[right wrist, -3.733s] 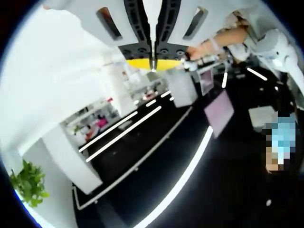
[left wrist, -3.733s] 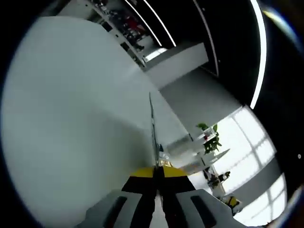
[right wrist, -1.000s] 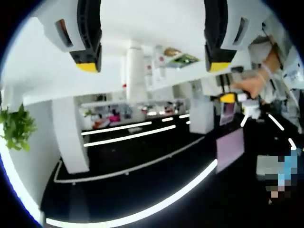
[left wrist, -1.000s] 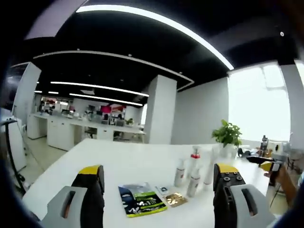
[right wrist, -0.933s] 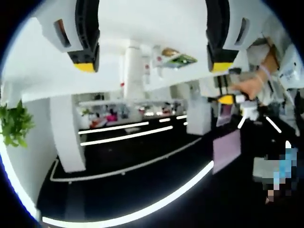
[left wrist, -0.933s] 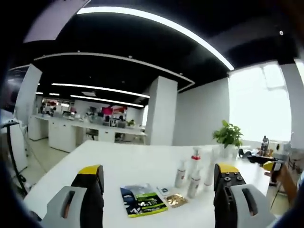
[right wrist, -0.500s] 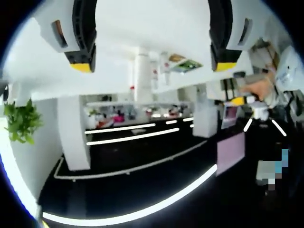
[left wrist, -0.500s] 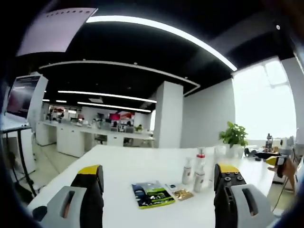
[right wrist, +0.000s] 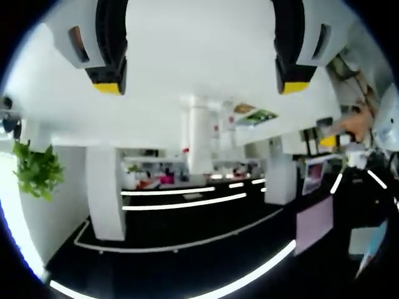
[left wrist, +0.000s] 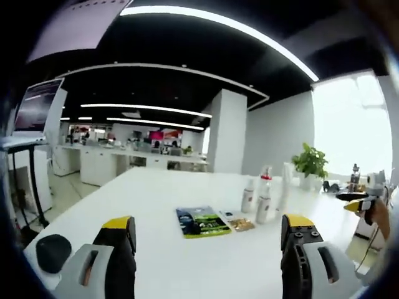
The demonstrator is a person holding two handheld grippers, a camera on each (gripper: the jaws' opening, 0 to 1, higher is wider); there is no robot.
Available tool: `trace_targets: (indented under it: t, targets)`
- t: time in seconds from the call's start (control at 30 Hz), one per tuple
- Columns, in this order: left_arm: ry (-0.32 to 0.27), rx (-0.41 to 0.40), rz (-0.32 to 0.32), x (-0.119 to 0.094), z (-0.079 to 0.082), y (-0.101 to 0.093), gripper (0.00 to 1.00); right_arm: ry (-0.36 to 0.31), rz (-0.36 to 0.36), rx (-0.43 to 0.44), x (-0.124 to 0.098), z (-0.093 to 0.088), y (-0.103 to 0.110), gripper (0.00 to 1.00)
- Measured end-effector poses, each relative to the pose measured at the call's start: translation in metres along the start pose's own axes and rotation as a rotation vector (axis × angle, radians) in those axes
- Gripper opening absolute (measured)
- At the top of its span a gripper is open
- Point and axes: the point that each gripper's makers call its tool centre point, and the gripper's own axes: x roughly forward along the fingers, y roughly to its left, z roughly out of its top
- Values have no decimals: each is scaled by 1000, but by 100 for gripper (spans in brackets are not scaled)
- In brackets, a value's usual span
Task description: Arrange the skincare products in the storage area until every visible bottle or jar stands upright without overlapping.
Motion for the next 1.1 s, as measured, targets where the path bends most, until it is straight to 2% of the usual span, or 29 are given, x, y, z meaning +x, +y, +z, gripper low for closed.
trace_targets:
  t: [0.13,0.27,0.53,0.7,1.1]
  targets:
    - [29,44,48,-9,-15,11,100,42,-10,29,0,-15,0,100]
    - [51,25,50,-17,-25,17,100,51,-19,32,-2,-19,-1,100]
    - [21,-19,47,-18,-22,18,100,40,-21,63,-3,-19,0,99]
    - [29,18,51,-16,-21,16,100,39,-16,60,-4,-19,2,99]
    - [45,25,60,-18,-25,17,100,56,-45,53,-8,-23,-4,99]
